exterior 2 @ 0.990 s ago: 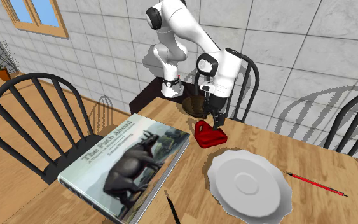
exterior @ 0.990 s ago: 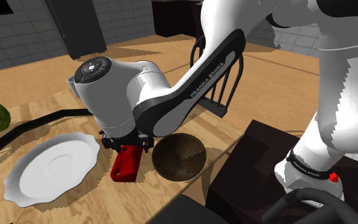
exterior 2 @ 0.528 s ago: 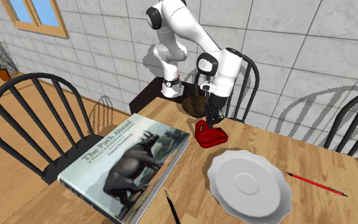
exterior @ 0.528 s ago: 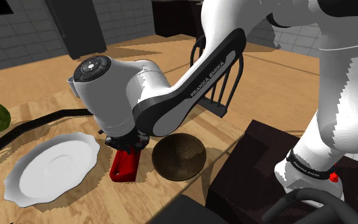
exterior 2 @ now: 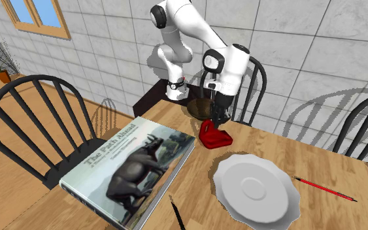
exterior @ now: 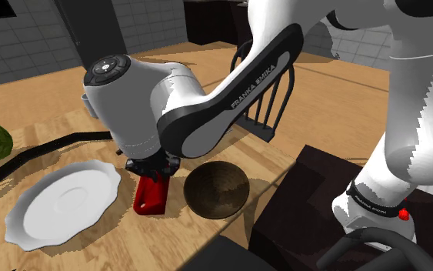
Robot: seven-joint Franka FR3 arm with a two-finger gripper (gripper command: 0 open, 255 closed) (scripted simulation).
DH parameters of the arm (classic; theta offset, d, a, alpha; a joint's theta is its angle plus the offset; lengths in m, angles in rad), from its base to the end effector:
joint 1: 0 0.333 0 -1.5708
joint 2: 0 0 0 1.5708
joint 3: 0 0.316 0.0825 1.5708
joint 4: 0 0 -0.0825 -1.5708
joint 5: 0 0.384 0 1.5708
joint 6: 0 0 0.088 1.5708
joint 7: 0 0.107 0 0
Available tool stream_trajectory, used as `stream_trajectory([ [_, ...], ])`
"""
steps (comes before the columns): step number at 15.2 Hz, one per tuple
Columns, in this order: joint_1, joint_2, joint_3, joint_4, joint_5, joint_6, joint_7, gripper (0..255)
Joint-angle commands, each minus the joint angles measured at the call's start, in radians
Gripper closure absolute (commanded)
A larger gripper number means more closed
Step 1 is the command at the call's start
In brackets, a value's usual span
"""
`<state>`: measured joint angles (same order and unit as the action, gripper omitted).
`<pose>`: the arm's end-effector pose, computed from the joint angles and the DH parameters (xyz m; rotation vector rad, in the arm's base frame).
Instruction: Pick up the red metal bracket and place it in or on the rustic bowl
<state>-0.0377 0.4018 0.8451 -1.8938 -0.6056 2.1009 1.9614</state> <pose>0.4665 0.4012 0.3519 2.7804 -1.2871 0.3209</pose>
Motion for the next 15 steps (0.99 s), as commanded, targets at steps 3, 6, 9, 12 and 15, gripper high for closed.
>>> stream_trajectory([
  [3,-0.011,-0.027,0.018,0.021,0.032,-0.036,-0.025,255],
  [6,-0.020,-0.048,0.030,0.037,0.055,-0.063,-0.045,255],
  [9,-0.027,-0.067,0.040,0.056,0.077,-0.091,-0.064,255],
  [12,-0.033,-0.085,0.050,0.077,0.097,-0.120,-0.082,255],
  [15,-0.038,-0.100,0.058,0.101,0.116,-0.151,-0.099,255],
])
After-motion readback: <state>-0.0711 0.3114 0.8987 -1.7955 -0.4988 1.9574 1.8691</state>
